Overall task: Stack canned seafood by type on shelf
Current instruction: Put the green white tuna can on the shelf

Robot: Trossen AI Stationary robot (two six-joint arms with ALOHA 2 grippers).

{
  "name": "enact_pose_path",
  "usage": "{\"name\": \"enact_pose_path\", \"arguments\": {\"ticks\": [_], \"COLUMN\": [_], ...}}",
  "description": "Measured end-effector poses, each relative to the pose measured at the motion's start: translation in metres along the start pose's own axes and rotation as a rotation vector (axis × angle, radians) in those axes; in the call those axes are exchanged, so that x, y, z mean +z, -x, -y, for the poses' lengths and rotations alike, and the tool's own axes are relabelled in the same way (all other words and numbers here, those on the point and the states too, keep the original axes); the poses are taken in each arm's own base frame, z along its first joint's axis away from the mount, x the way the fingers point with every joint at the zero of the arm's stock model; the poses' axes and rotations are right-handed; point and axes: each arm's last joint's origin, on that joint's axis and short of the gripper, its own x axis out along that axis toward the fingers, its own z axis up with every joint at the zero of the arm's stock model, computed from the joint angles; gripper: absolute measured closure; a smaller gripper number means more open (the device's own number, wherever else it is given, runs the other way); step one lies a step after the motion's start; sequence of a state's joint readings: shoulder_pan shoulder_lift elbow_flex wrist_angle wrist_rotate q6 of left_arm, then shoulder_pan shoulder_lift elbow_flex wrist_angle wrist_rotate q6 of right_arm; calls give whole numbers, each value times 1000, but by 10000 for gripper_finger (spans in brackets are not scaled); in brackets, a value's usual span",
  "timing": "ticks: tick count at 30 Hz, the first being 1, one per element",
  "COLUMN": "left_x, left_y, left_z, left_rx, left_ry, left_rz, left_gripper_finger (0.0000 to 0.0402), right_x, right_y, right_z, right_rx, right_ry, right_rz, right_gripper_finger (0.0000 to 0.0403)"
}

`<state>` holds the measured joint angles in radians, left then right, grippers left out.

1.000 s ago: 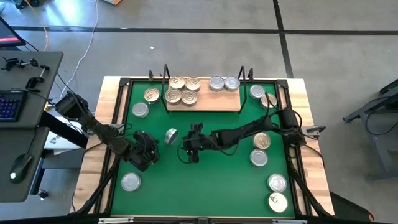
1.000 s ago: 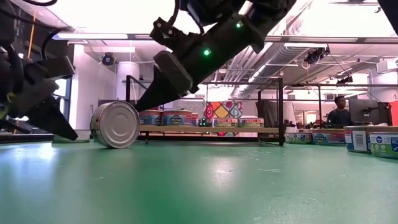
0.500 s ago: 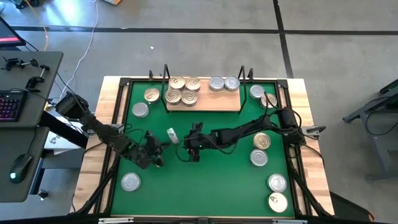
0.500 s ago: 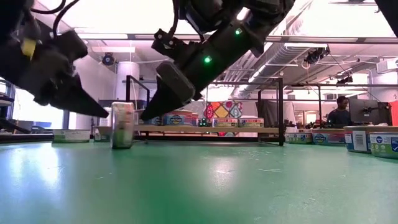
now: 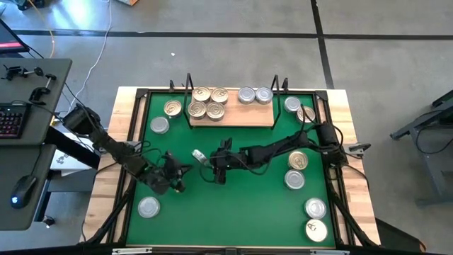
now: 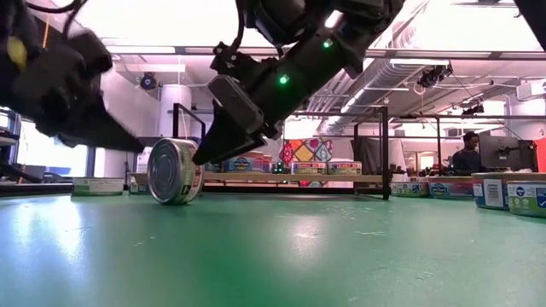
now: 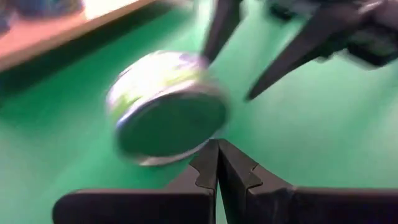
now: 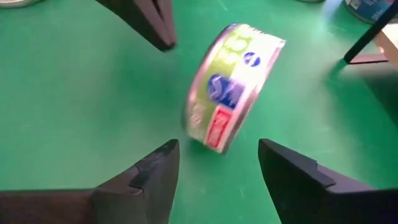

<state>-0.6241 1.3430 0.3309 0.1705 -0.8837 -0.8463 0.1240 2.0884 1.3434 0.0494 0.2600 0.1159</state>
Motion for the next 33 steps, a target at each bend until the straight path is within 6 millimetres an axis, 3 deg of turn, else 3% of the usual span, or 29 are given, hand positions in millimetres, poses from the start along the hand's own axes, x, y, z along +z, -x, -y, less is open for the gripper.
{"name": "enact_pose_path", "arguments": {"ticks": [6, 10, 16, 20, 27, 33], "left_x": [-8, -4, 5, 8, 10, 6], "left_y": [-8, -13, -16, -15, -10, -1], "left_z": [-19, -20, -13, -9, 1, 8], "left_rx": [137, 147, 101, 73, 0, -37], "left_ry": [21, 5, -6, -12, 37, 50], "left_rz": [-103, -81, -10, 13, 52, 74], "left_gripper_finger": [401, 401, 401, 401, 401, 401], "right_x": [6, 11, 8, 1, -8, -11], "right_y": [-2, -2, -12, -20, -25, 2], "right_z": [6, 8, 5, 4, -2, -23], "right_rx": [78, 85, -9, -15, -32, -213], "right_ry": [-47, -96, -116, -100, 24, 206], "right_rz": [46, 93, 159, 148, 105, -3], "right_gripper_finger": [139, 106, 103, 137, 279, 278]}}
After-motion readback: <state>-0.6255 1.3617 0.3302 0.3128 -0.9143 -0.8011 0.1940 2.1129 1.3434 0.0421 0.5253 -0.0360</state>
